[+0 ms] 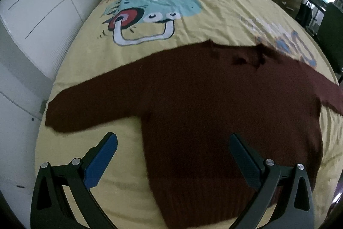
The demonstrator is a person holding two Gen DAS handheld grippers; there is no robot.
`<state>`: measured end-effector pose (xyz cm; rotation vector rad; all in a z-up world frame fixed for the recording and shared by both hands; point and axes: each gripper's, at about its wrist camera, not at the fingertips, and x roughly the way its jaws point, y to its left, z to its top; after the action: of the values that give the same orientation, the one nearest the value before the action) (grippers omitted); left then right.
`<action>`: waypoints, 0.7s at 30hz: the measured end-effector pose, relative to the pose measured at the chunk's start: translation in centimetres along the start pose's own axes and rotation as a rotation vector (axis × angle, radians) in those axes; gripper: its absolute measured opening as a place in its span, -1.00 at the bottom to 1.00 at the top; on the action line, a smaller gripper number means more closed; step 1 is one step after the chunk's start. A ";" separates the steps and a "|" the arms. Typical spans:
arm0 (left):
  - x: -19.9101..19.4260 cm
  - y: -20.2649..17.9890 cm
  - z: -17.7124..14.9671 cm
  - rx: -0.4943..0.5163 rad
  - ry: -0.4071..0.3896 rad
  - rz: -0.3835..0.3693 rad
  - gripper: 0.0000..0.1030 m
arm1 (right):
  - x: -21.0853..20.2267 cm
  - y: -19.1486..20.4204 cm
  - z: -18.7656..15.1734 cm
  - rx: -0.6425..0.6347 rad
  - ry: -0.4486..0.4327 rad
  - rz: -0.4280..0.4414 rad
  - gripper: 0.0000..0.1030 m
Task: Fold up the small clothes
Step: 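Grasp the sweater sleeve cuff with the right gripper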
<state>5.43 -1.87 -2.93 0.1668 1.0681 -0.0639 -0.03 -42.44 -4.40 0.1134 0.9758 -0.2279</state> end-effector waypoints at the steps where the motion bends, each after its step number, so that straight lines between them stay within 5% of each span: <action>1: 0.4 -0.2 0.5 0.003 -0.006 -0.004 0.99 | 1.2 -1.5 0.3 0.023 0.012 -0.010 0.99; 7: 3.4 -0.7 2.2 0.016 0.016 -0.031 0.99 | 8.2 -11.6 1.3 0.221 0.038 -0.027 0.99; 14: 7.7 -1.0 1.5 0.039 0.099 -0.021 0.99 | 15.3 -23.1 0.2 0.514 0.172 -0.114 0.99; 21: 10.8 -0.5 -0.1 0.016 0.163 -0.015 0.99 | 18.8 -29.2 -0.8 0.677 0.231 -0.180 0.99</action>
<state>10.45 -2.02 -12.53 0.1806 1.2316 -0.0730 2.40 -73.30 -20.23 0.6841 1.1059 -0.7190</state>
